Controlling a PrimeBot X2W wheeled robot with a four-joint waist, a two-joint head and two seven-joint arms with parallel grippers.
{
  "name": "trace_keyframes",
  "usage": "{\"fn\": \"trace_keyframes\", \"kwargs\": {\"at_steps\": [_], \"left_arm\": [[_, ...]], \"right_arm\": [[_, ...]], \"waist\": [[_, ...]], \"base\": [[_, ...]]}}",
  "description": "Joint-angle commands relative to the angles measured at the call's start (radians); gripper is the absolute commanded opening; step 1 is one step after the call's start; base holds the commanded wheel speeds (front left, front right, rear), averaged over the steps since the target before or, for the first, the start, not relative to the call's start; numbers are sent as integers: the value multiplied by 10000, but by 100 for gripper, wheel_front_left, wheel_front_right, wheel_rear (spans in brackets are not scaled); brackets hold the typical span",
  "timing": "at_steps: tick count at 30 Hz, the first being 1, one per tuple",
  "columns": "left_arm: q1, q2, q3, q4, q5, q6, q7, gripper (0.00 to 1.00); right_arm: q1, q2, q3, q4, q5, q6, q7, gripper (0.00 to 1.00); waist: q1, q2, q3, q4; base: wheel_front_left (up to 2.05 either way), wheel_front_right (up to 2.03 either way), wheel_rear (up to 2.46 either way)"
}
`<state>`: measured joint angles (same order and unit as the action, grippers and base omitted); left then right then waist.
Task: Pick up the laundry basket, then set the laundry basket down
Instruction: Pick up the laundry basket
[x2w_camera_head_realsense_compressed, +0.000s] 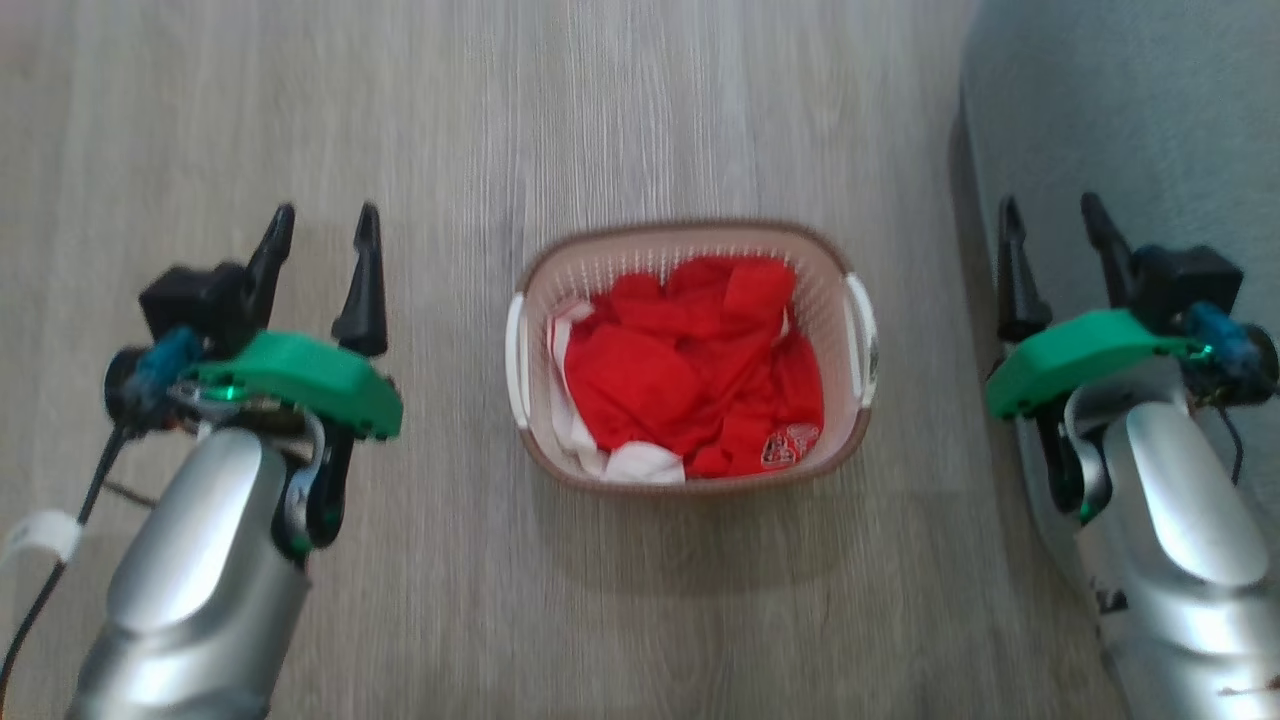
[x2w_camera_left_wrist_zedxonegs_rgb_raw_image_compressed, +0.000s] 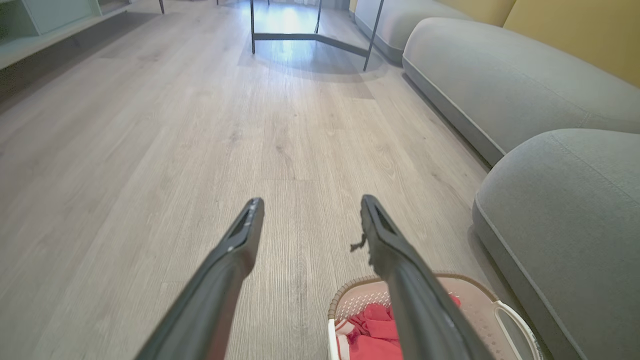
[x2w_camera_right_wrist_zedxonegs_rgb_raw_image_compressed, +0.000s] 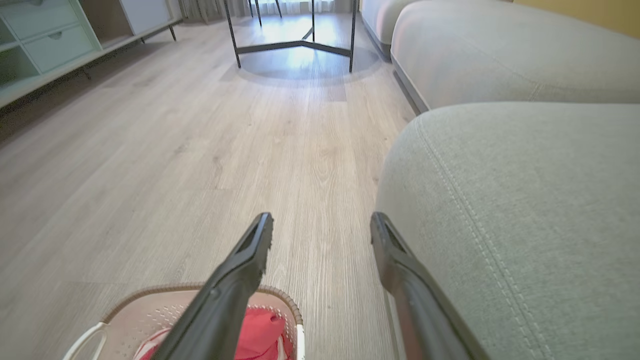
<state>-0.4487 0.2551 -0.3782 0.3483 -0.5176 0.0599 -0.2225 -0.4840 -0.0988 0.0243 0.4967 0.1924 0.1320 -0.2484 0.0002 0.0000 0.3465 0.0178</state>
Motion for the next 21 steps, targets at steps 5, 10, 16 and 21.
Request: {"fn": "trace_keyframes", "kwargs": {"at_steps": [5,10,16,21], "left_arm": [[-1134,-22,250,289,171,-296,-238,100],[-1835,-310,194,1022,255,-575,-330,100],[-2514,-658,71,2022,423,-938,-377,100],[-2985,-1000,6,2754,547,-1251,-388,100]], "right_arm": [[-626,187,-69,-110,-229,-13,-128,100],[-1005,303,-153,-14,-379,-13,-131,100],[-1337,393,-187,190,-507,-13,-132,100],[-1581,432,-185,413,-621,-13,-132,100]], "waist": [[-2,0,1451,-14],[-2,0,2210,-53],[-2,0,2952,-90],[-2,0,3563,-107]], "base": [[0,0,0],[0,0,0],[0,0,0],[0,0,0]]}}
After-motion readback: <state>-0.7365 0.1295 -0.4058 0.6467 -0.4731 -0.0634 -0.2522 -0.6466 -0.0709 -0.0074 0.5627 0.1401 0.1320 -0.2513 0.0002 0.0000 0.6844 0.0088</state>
